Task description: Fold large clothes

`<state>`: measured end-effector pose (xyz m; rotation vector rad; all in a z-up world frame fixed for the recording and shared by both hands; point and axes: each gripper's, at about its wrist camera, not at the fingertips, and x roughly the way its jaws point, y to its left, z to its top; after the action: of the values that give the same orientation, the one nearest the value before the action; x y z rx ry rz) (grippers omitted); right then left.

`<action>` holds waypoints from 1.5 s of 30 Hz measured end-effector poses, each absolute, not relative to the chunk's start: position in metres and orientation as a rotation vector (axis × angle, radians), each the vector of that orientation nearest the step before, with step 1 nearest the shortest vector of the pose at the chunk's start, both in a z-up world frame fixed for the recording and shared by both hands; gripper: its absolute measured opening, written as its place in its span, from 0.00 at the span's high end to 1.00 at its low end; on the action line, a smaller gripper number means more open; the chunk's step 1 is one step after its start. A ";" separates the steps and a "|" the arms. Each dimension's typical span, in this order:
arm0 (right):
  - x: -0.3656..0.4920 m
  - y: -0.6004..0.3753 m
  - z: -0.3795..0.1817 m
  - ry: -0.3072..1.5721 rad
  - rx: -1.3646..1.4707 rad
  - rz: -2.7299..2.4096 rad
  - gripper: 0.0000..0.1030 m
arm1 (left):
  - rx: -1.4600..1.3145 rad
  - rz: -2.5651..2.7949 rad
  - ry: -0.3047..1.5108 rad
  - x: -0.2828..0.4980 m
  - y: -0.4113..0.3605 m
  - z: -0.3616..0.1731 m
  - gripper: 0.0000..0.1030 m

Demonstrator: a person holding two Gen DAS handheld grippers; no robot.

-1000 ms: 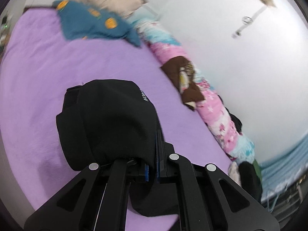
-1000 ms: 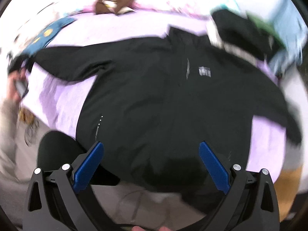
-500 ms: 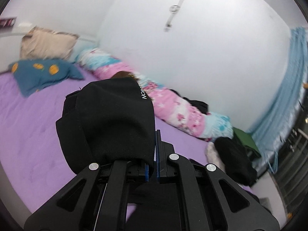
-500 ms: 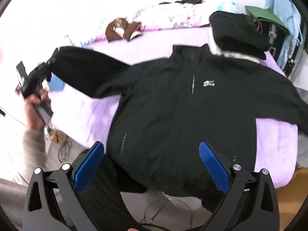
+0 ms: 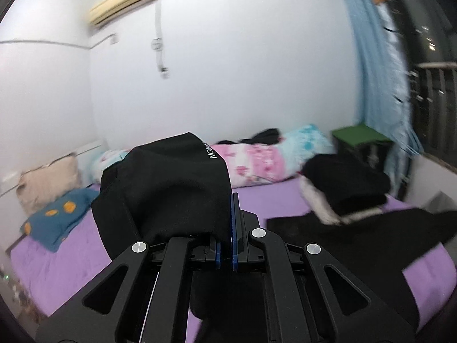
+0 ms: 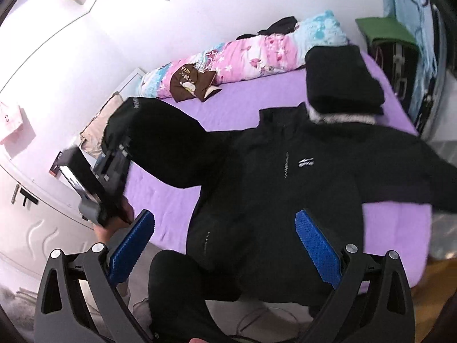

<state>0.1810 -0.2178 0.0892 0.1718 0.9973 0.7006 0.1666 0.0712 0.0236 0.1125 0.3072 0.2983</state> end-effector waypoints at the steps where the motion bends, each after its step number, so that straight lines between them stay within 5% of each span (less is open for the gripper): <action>1: 0.184 -0.217 0.100 0.998 0.148 0.690 0.06 | 0.144 0.290 0.311 0.169 0.058 0.020 0.96; 16: 0.238 -0.126 0.182 1.092 -0.196 0.655 0.06 | 0.581 0.209 0.332 0.206 -0.091 -0.033 0.96; 22: 0.286 -0.087 0.136 1.376 -0.178 0.621 0.06 | 0.690 0.207 0.320 0.207 -0.121 -0.054 0.96; 34: 0.315 0.000 0.048 1.473 -0.576 0.393 0.06 | 0.905 0.282 0.331 0.227 -0.137 -0.104 0.95; 45: 0.296 0.048 -0.023 1.366 -1.016 0.196 0.07 | 0.945 0.293 0.372 0.237 -0.130 -0.115 0.95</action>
<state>0.2965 0.0476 -0.0234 -1.0156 1.3664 0.1956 0.2368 -0.1296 -0.1154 0.9450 0.3722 0.2929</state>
